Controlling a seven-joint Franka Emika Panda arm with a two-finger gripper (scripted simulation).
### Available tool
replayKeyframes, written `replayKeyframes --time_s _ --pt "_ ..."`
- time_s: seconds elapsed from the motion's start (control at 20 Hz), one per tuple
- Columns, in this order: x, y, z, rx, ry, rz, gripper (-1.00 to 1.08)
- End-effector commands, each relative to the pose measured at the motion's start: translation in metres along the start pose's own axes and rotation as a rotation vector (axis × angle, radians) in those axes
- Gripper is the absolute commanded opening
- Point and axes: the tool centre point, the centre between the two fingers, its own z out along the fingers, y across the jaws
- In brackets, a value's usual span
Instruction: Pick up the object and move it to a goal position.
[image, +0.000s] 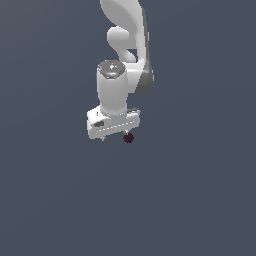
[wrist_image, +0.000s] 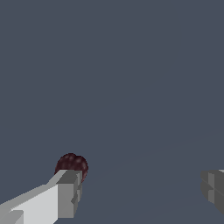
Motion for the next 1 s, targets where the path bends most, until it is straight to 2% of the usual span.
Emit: replayKeyframes --time_s 0.0,0.95 --pt "-0.003 -0.005 0.006 0.002 -0.001 -0.075 1.00" --pt "-0.028 -0.044 0.044 0.027 0.000 -0.633 1.00"
